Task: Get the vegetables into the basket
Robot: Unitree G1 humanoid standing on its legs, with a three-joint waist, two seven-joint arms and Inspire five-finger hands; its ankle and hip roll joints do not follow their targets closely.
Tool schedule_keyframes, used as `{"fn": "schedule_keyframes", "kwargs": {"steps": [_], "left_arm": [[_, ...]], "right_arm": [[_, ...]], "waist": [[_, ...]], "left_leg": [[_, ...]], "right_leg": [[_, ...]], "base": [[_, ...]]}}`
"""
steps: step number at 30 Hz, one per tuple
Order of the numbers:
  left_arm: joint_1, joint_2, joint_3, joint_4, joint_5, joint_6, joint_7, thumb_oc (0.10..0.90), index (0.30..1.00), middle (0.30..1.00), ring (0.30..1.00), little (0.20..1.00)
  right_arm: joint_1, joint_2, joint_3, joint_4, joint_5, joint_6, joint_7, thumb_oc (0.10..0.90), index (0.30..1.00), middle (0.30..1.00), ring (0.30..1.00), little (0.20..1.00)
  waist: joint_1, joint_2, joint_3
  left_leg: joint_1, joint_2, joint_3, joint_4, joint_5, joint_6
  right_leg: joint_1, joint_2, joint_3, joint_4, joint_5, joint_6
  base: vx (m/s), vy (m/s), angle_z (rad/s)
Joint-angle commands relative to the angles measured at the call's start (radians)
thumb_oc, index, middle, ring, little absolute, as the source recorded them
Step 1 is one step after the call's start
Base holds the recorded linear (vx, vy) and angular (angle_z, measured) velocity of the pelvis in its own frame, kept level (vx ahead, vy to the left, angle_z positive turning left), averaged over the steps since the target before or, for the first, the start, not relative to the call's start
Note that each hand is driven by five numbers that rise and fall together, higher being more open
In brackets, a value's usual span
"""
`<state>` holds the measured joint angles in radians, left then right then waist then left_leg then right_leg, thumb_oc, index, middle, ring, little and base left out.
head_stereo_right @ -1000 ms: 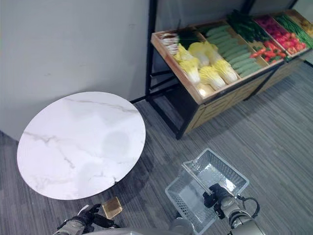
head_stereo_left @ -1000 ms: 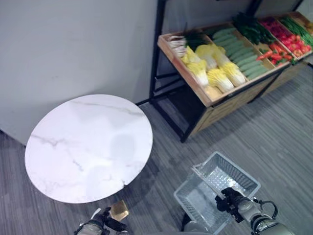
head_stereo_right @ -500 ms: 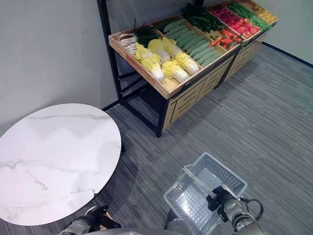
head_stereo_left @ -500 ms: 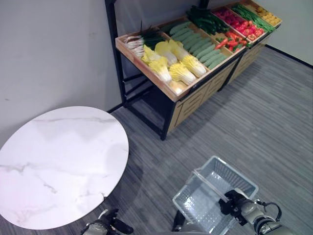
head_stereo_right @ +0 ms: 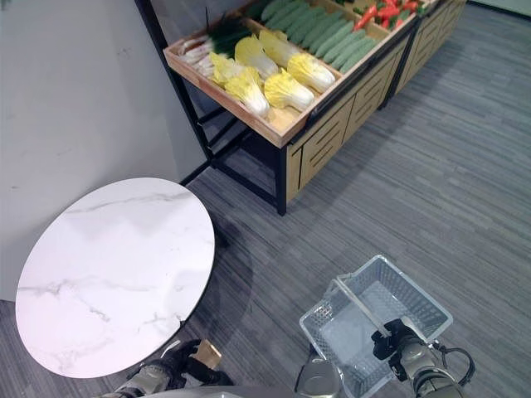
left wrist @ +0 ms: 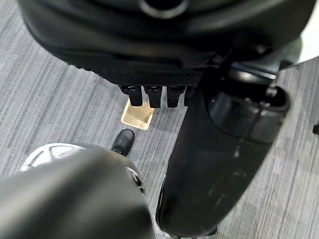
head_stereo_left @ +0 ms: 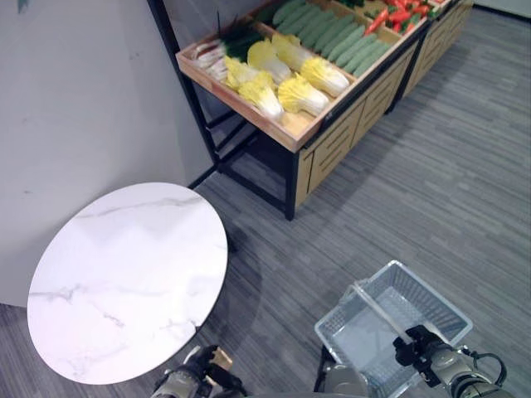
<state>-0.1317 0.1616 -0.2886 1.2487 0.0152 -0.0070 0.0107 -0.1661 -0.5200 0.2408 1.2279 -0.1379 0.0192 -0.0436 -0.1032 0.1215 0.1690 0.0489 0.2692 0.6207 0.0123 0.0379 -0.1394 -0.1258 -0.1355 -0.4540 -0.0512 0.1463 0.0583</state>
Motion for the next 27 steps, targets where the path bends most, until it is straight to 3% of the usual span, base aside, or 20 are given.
{"fn": "schedule_keyframes", "kwargs": {"steps": [1,3,5,6,8,9,14,15,17,18,20,21,23,27], "left_arm": [[-0.036,0.021,-0.028,0.003,-0.026,-0.018,0.016,0.9,1.0,1.0,1.0,1.0],[-0.036,0.021,-0.027,0.003,-0.028,-0.02,0.015,0.9,1.0,1.0,1.0,1.0],[-0.032,0.022,-0.025,-0.006,-0.043,-0.024,0.015,0.9,1.0,1.0,1.0,1.0],[-0.03,0.025,-0.023,-0.008,-0.047,-0.025,0.015,0.9,1.0,1.0,1.0,1.0],[-0.01,0.03,-0.011,-0.012,-0.061,-0.03,0.019,0.9,1.0,1.0,1.0,1.0],[0.0,0.036,0.002,-0.018,-0.076,-0.037,0.024,0.9,1.0,1.0,1.0,1.0],[-0.005,0.035,0.002,-0.021,-0.081,-0.039,0.029,0.9,1.0,1.0,1.0,1.0],[-0.007,0.032,-0.001,-0.027,-0.094,-0.047,0.031,0.9,1.0,1.0,1.0,1.0],[-0.006,0.031,0.003,-0.025,-0.097,-0.049,0.037,0.9,1.0,1.0,1.0,1.0],[-0.003,0.029,0.004,-0.028,-0.103,-0.052,0.04,0.9,1.0,1.0,1.0,1.0],[-0.004,0.03,0.005,-0.027,-0.1,-0.051,0.041,0.9,1.0,1.0,1.0,1.0],[0.002,0.033,0.009,-0.025,-0.103,-0.052,0.04,0.9,1.0,1.0,1.0,1.0],[0.003,0.032,0.009,-0.019,-0.098,-0.051,0.039,0.9,1.0,1.0,1.0,1.0],[0.001,0.044,0.014,-0.002,-0.08,-0.051,0.047,0.9,1.0,1.0,1.0,1.0]], "right_arm": [[-0.083,-0.02,-0.008,0.018,0.048,-0.028,-0.018,0.4,0.3,0.3,0.3,0.3],[-0.078,-0.014,-0.008,0.019,0.055,-0.032,-0.018,0.4,0.3,0.3,0.3,0.3],[-0.064,-0.001,-0.011,0.016,0.072,-0.04,-0.02,0.4,0.3,0.3,0.3,0.3],[-0.061,0.004,-0.009,0.011,0.077,-0.042,-0.02,0.4,0.3,0.3,0.3,0.3],[-0.048,0.019,0.003,0.004,0.083,-0.044,-0.018,0.4,0.3,0.3,0.3,0.3],[-0.032,0.035,0.012,-0.01,0.08,-0.044,-0.013,0.4,0.3,0.3,0.3,0.3],[-0.024,0.037,0.012,-0.029,0.076,-0.043,-0.015,0.4,0.3,0.3,0.3,0.3],[-0.023,0.039,0.023,-0.044,0.072,-0.046,-0.018,0.4,0.3,0.3,0.3,0.3],[-0.026,0.046,0.031,-0.052,0.07,-0.048,-0.018,0.4,0.3,0.3,0.3,0.3],[-0.032,0.054,0.041,-0.06,0.066,-0.052,-0.013,0.4,0.3,0.3,0.3,0.3],[-0.038,0.059,0.047,-0.06,0.063,-0.052,-0.01,0.4,0.3,0.3,0.3,0.3],[-0.049,0.068,0.056,-0.062,0.065,-0.049,-0.007,0.4,0.3,0.3,0.3,0.3],[-0.052,0.076,0.057,-0.066,0.065,-0.049,-0.006,0.4,0.3,0.3,0.3,0.3],[-0.055,0.113,0.054,-0.059,0.075,-0.047,-0.008,0.4,0.3,0.3,0.3,0.3]], "waist": [[-0.023,-0.009,0.036],[-0.026,-0.007,0.035],[-0.033,-0.007,0.037],[-0.024,-0.016,0.043],[0.002,-0.039,0.049],[0.023,-0.061,0.052],[0.041,-0.072,0.053],[0.066,-0.079,0.061],[0.074,-0.077,0.065],[0.09,-0.076,0.066],[0.096,-0.081,0.068],[0.102,-0.092,0.061],[0.103,-0.096,0.055],[0.104,-0.125,0.029]], "left_leg": [[-0.014,0.101,-0.069,-0.064,0.307,-0.118],[-0.013,0.108,-0.081,-0.041,0.311,-0.12],[-0.034,0.131,-0.109,0.068,0.346,-0.122],[-0.044,0.123,-0.168,0.114,0.35,-0.122],[-0.098,0.041,-0.337,0.166,0.281,-0.076],[-0.157,-0.01,-0.381,0.139,0.211,-0.041],[-0.208,-0.036,-0.393,0.054,0.213,-0.038],[-0.251,-0.088,-0.475,-0.02,0.228,-0.036],[-0.258,-0.095,-0.499,-0.057,0.238,-0.044],[-0.284,-0.127,-0.534,-0.075,0.24,-0.043],[-0.282,-0.138,-0.538,-0.068,0.234,-0.039],[-0.266,-0.15,-0.536,-0.04,0.2,-0.021],[-0.264,-0.157,-0.535,-0.03,0.177,-0.008],[-0.246,-0.176,-0.461,-0.017,0.129,0.035]], "right_leg": [[0.075,-0.048,0.067,0.095,-0.104,0.09],[0.083,-0.035,0.077,0.083,-0.11,0.082],[0.109,-0.003,0.106,0.06,-0.124,0.058],[0.119,0.009,0.127,0.053,-0.129,0.048],[0.129,0.022,0.191,0.041,-0.134,0.038],[0.155,0.028,0.251,0.025,-0.139,0.042],[0.182,0.024,0.305,0.019,-0.148,0.047],[0.206,0.03,0.352,0.013,-0.159,0.055],[0.218,0.042,0.395,0.012,-0.167,0.053],[0.241,0.052,0.442,0.007,-0.179,0.052],[0.256,0.055,0.464,0.004,-0.189,0.051],[0.274,0.049,0.505,0.0,-0.201,0.054],[0.276,0.04,0.524,-0.005,-0.204,0.06],[0.254,-0.007,0.572,0.002,-0.184,0.098]], "base": [[0.04,-0.125,-0.14],[0.04,-0.143,-0.43],[0.06,-0.253,-0.42],[0.07,-0.24,-0.59],[0.16,-0.292,-0.85],[0.2,-0.221,-1.03],[0.23,-0.01,-0.63],[0.33,0.019,-0.54],[0.35,0.042,-0.73],[0.24,0.063,-1.19],[0.2,0.095,-1.28],[0.16,0.107,-1.15],[0.13,0.137,-1.29],[0.13,0.207,-0.85]]}}
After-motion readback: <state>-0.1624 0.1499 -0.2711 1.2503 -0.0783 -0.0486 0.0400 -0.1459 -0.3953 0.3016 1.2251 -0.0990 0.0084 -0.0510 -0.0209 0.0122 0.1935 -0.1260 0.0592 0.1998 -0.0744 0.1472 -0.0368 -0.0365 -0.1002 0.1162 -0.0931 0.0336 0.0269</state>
